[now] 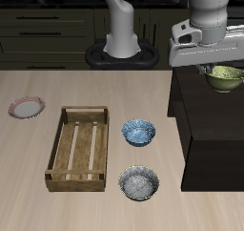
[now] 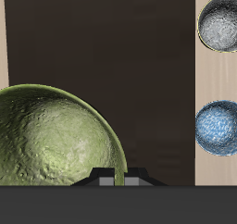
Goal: Place the green bowl and the black bowl in the wooden tray
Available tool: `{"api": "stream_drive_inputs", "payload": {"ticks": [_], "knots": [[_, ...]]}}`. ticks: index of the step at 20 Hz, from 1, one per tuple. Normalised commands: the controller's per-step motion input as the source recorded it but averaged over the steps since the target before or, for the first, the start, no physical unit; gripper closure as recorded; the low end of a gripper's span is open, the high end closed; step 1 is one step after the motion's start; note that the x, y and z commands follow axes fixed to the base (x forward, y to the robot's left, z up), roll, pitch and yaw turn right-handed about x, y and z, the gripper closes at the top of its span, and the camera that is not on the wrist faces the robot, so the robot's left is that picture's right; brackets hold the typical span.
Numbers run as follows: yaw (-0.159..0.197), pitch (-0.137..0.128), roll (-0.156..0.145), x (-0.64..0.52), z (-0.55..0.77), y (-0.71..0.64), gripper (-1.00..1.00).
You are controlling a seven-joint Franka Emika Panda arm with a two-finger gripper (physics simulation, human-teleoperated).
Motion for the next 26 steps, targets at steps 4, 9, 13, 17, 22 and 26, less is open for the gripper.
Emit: {"api": "stream_drive_inputs", "payload": {"ticks": [4, 9, 13, 17, 22, 26], "knots": [[0.003, -0.008, 0.005, -0.01, 0.05, -0.02, 1.00], [0.000, -0.040, 0.010, -0.17, 0.25, -0.12, 1.00], [0.006, -0.015, 0.015, -0.17, 0.13, -0.15, 1.00], [0.010, -0.006, -0.003, -0.19, 0.09, -0.29, 1.00], [0.018, -0.017, -0.018, -0.18, 0.11, -0.33, 1.00], [-0.005, -0.024, -0.009, -0.16, 0.14, -0.42, 1.00]]}}
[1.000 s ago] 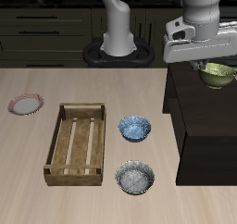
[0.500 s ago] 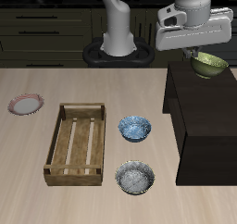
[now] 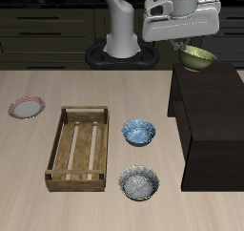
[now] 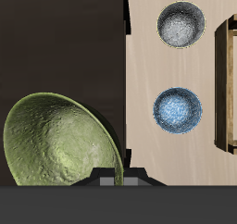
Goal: Place the green bowl and the black bowl in the wooden tray
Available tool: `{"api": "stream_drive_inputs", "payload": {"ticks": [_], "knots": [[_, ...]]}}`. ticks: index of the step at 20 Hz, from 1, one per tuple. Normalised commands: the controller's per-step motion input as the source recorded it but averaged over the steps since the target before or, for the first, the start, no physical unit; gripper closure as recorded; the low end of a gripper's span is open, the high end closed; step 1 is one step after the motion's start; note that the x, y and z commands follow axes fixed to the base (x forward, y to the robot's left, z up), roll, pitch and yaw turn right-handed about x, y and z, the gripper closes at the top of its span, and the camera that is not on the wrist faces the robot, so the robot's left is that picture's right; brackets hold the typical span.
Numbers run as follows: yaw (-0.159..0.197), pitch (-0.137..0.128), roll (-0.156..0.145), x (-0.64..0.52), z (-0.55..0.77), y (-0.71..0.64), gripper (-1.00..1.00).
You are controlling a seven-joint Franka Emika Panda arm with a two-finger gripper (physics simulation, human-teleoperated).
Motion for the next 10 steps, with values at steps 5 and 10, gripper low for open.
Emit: {"api": "stream_drive_inputs", "payload": {"ticks": [5, 10], "knots": [[0.039, -0.045, 0.007, -0.16, 0.14, -0.48, 1.00], [0.002, -0.028, -0.058, 0.03, 0.14, -0.77, 1.00]]}}
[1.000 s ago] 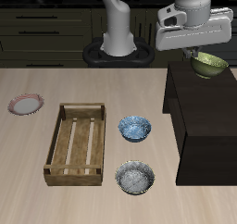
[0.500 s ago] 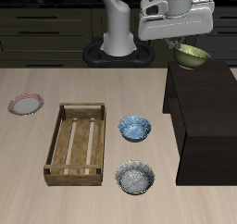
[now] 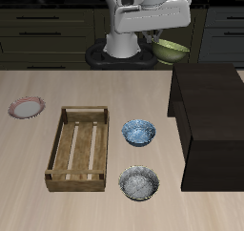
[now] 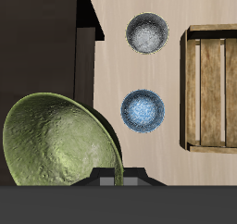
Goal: Place the green bowl and the black bowl in the wooden tray
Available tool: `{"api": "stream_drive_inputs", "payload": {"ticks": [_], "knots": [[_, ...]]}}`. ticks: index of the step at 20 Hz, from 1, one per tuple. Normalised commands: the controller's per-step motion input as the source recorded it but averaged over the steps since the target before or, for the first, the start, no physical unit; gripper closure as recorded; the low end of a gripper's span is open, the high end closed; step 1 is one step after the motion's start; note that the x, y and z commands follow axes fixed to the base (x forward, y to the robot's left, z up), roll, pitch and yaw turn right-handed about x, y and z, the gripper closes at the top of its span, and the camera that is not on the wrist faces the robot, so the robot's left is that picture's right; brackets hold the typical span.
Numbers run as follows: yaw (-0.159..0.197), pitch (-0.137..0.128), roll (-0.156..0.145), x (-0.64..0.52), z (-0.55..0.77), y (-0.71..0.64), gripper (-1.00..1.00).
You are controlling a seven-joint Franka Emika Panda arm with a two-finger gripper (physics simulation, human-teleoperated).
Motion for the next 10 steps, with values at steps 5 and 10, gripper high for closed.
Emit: {"api": "stream_drive_inputs", "payload": {"ticks": [5, 10], "knots": [[-0.017, -0.009, -0.071, 0.09, 0.04, -0.67, 1.00], [-0.023, -0.001, -0.060, 0.04, -0.08, -0.66, 1.00]]}}
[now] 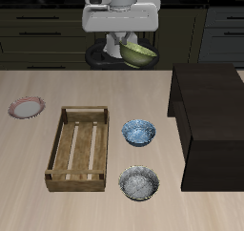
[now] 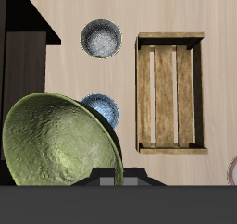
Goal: Place the green bowl and the black bowl in the wooden tray
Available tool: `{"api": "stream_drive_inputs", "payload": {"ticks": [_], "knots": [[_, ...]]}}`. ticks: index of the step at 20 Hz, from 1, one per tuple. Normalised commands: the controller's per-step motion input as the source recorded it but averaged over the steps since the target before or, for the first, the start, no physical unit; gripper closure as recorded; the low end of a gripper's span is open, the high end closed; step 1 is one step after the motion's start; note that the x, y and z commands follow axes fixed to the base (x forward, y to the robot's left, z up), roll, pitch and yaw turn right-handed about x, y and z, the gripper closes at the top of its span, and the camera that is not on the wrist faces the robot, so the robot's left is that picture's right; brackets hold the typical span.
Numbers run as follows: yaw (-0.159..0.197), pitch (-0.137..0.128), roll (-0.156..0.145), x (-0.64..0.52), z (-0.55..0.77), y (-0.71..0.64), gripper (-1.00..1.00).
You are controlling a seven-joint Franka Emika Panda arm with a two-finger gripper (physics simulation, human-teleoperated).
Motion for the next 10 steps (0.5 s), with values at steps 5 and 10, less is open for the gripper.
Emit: {"api": "stream_drive_inputs", "payload": {"ticks": [5, 10], "knots": [[-0.007, -0.002, -0.040, -0.08, -0.12, -0.33, 1.00], [0.021, -0.030, -0.008, -0.15, -0.03, -0.23, 1.00]]}}
